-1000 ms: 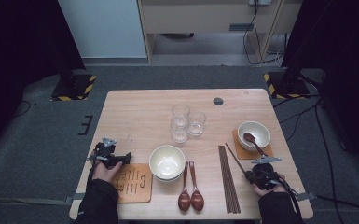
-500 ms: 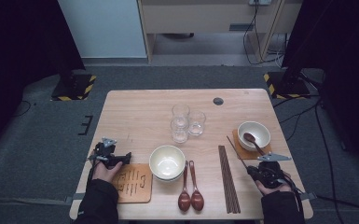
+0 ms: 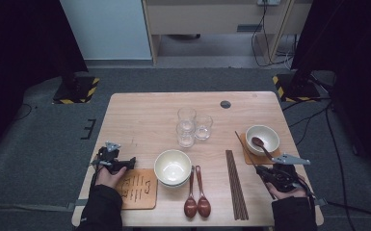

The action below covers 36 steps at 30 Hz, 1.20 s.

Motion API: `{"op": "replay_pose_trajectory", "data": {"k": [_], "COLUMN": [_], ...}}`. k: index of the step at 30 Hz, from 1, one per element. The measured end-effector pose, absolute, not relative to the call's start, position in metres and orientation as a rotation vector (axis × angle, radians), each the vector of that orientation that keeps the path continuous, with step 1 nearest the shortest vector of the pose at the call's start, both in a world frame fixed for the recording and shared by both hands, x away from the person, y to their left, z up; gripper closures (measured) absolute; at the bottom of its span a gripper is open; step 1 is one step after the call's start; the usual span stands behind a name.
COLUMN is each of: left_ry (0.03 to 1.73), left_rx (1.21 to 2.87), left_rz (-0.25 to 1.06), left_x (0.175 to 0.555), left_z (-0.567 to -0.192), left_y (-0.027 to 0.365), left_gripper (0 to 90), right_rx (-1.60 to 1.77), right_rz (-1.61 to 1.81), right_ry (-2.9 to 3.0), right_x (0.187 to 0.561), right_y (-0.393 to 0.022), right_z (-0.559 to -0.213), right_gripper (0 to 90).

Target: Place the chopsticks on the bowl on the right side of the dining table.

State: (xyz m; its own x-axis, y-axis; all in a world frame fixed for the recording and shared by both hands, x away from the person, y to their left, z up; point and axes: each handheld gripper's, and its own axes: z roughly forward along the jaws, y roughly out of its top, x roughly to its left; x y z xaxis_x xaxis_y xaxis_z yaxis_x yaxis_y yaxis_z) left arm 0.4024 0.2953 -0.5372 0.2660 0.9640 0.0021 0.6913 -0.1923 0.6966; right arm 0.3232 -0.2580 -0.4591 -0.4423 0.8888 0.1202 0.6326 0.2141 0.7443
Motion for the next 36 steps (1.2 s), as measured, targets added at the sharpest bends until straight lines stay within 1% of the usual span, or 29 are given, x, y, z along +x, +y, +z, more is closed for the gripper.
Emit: {"op": "replay_pose_trajectory", "data": {"k": [14, 36], "left_ry": [1.490, 1.491], "left_rx": [1.959, 1.959], "left_rz": [0.607, 0.607], "left_x": [0.402, 0.402], "left_z": [-0.537, -0.537], "left_y": [0.295, 0.295], "left_gripper": [0.0, 0.0], "right_rx": [1.380, 1.334], "right_rz": [1.168, 1.269], "right_ry": [2.095, 2.008], "right_x": [0.323, 0.324], "right_y": [-0.258, -0.271], "right_z": [-0.432, -0.398], "right_gripper": [85.1, 85.1]}}
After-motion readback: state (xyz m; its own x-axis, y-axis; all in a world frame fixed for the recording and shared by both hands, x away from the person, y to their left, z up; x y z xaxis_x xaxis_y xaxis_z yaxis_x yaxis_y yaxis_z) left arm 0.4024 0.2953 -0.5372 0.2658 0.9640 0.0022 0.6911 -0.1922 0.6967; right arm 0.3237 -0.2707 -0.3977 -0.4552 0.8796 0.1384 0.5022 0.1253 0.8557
